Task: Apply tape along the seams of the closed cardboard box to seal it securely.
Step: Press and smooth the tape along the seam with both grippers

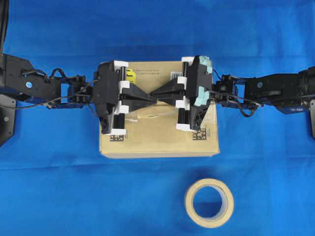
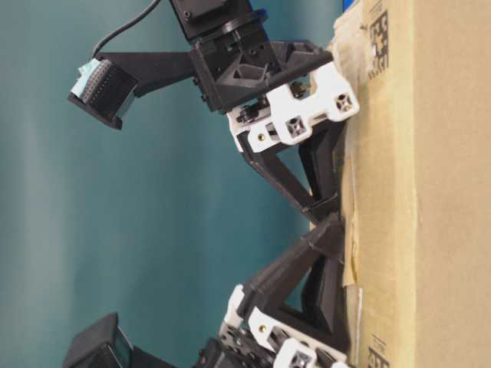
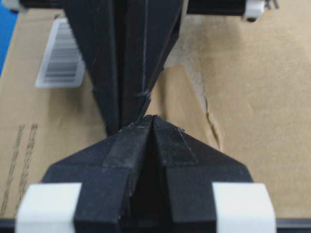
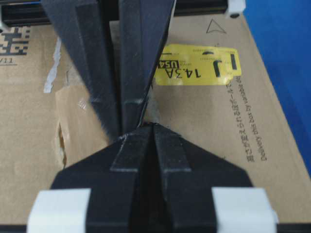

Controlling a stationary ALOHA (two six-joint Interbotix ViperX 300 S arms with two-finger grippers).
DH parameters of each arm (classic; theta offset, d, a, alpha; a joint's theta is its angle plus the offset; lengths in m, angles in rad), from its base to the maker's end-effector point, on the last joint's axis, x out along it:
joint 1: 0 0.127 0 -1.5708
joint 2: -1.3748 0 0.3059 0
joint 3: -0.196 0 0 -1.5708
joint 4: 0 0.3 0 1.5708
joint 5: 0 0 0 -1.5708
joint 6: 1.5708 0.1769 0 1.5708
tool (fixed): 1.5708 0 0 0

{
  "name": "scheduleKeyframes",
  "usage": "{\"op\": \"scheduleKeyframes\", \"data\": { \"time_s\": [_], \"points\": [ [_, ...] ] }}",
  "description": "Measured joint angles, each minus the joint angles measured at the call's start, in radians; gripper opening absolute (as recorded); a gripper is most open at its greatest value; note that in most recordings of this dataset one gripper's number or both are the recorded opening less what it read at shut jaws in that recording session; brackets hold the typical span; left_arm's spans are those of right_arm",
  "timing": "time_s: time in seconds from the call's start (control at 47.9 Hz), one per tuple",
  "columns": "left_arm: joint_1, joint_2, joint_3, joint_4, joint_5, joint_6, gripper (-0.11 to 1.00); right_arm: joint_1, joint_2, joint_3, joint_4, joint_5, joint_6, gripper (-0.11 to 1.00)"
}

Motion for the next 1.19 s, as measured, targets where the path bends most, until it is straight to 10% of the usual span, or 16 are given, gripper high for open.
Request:
{"op": "scheduleKeyframes", "data": {
  "time_s": [0.585, 1.191],
  "points": [
    [0.008, -0.104, 0.143, -0.002, -0.003, -0.048, 0.00, 0.006, -0.081, 0.109, 0.037, 0.046, 0.000, -0.01],
    [-0.103, -0.172, 0.017, 0.009, 0.011, 0.037, 0.00, 0.026, -0.166, 0.048, 0.028, 0.046, -0.017, -0.01]
  ]
}}
